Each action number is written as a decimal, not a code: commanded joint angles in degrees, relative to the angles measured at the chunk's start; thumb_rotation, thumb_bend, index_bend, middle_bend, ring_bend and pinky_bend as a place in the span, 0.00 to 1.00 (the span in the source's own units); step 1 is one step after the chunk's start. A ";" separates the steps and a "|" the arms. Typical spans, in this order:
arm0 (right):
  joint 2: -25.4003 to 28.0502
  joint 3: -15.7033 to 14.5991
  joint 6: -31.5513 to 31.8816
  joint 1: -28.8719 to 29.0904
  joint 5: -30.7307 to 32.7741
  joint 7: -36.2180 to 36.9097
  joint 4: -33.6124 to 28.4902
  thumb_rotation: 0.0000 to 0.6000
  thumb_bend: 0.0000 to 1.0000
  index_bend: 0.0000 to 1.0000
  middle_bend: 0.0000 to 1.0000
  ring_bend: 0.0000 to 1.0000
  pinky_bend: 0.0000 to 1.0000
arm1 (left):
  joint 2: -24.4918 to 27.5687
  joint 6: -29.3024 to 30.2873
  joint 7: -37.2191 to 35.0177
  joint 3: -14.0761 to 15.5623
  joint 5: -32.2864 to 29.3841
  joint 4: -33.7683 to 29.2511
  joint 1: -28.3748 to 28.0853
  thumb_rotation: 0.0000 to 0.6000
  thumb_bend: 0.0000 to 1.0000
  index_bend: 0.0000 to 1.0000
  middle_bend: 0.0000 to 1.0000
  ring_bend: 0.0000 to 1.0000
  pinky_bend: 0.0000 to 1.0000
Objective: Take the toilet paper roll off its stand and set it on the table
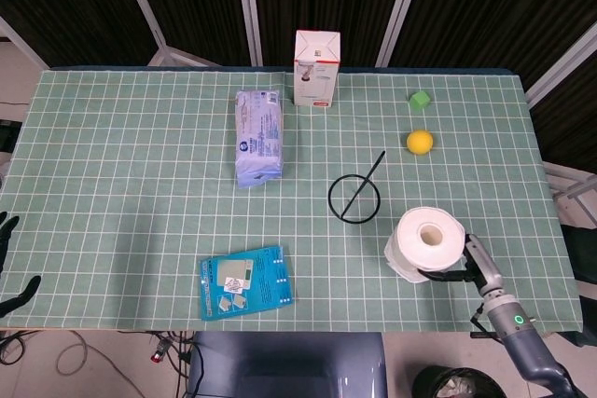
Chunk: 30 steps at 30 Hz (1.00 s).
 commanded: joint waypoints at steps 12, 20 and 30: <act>-11.01 -1.97 0.61 4.13 4.69 -6.78 7.02 1.00 0.00 0.28 0.24 0.24 0.17 | 0.16 -0.16 -0.45 -0.20 -0.34 0.21 -0.06 1.00 0.22 0.05 0.00 0.00 0.00; -13.29 -3.87 3.39 3.75 3.03 -8.86 8.26 1.00 0.00 0.28 0.24 0.17 0.07 | -0.03 -0.53 0.09 -0.05 -0.30 0.21 -0.21 1.00 0.22 0.05 0.00 0.00 0.00; -10.37 -6.37 2.35 5.39 -0.29 -7.15 7.48 1.00 0.00 0.00 0.00 0.00 0.00 | -0.09 -0.63 0.22 -0.06 -0.29 0.23 -0.29 1.00 0.22 0.05 0.00 0.00 0.00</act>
